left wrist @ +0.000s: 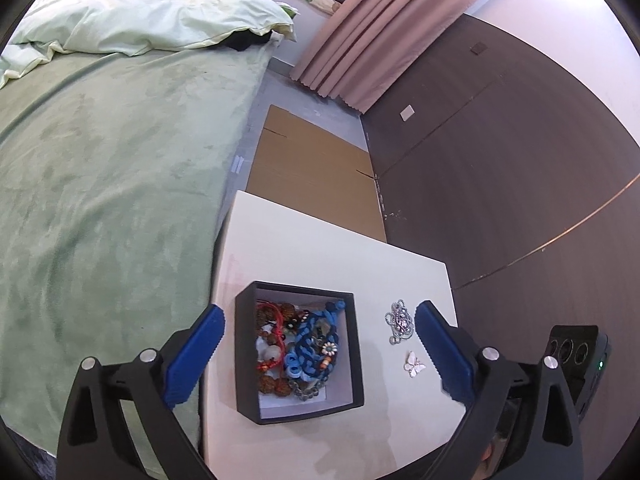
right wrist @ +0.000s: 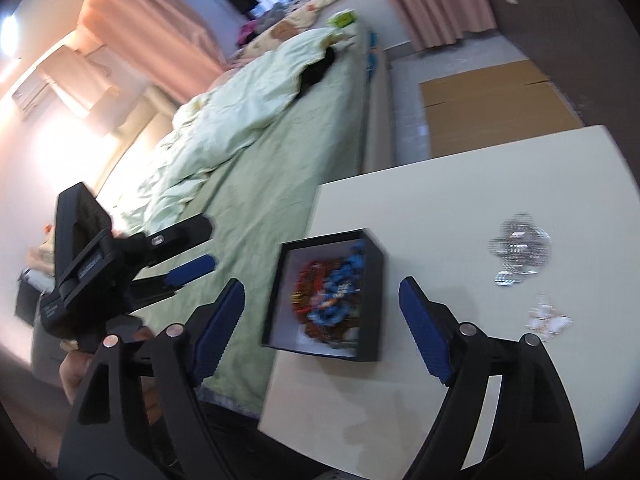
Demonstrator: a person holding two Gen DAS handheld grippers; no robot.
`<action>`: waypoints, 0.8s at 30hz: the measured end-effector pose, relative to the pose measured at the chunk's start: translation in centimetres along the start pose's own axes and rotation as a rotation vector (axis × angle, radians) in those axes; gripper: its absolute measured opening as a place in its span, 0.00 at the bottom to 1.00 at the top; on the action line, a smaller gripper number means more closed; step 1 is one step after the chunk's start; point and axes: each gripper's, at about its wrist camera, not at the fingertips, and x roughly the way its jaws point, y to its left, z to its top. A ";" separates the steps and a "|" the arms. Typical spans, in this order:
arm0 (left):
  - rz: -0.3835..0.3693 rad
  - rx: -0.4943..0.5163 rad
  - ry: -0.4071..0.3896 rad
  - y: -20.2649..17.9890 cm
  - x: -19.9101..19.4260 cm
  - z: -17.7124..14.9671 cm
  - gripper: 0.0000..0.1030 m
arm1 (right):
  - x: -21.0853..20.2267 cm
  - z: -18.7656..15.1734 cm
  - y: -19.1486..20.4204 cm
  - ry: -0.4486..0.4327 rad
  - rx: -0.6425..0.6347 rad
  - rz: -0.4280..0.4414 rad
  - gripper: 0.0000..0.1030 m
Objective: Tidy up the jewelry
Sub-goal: 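Drop the red cord into the box with the left tool while the right tool carries the blue bracelet, then lower the right tool onto the white butterfly brooch and close it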
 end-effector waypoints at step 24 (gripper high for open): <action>-0.040 0.187 0.060 -9.3 5.5 -2.3 0.80 | -4.8 -2.2 -10.8 -0.023 0.102 -0.301 0.77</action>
